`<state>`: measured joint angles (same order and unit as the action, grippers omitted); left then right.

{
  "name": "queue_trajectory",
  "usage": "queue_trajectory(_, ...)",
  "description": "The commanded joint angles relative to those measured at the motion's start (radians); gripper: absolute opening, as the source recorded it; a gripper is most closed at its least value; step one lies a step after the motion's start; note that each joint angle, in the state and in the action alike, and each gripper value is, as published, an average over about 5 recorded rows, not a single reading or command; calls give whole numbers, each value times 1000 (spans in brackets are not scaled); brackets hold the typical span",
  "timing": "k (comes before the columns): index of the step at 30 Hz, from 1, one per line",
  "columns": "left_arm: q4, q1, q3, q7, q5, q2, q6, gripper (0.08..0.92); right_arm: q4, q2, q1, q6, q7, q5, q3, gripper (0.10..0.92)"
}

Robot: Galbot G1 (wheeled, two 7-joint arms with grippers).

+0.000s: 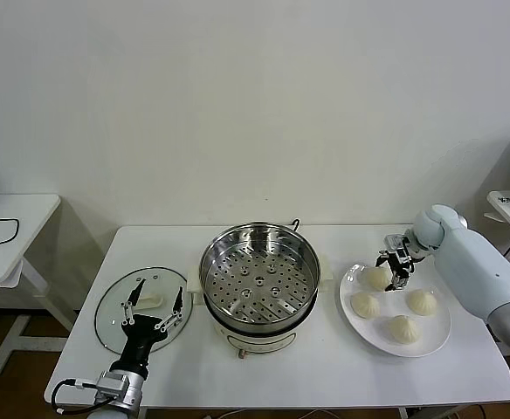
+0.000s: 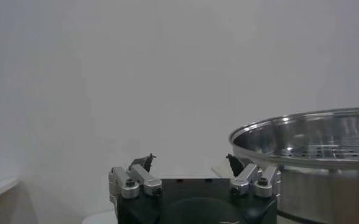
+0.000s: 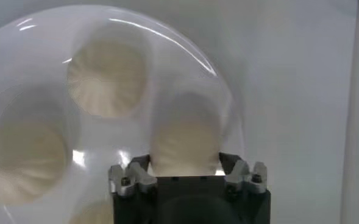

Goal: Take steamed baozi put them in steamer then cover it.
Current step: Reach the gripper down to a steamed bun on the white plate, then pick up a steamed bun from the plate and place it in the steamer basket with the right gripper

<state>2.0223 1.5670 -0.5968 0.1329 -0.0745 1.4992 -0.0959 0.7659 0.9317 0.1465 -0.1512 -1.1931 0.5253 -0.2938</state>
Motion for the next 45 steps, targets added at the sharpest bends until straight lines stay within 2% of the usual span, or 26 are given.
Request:
queue_trajectory(1,0,0,2,-1,-1,1,0,823,0,4,4,-4,3,15,10,717)
queue_trajectory(8,2,-1,9,-4,-2,3,0,823,90,-58,2,-2,0,-50,-35,713)
queue_trajectory(15,7,-1,13,-7,-2,0,0,823,314,-224,-72,-3,-19,-226,-162,713)
queue_trajectory(20,17,3,16,-8,-2,-3,1,823,504,-345,-212,-109,-74,-347,-270,712)
queue_trajectory(27,19,9,9,-8,-2,-7,0,823,786,-402,-482,-251,-136,-337,-474,712)
queue_trajectory(36,21,11,-3,-8,-1,-14,1,823,845,-206,-849,-340,-91,-366,-796,712)
queue_trajectory(45,7,2,-34,-2,11,-22,3,823,713,123,-906,-425,-32,-388,-886,712)
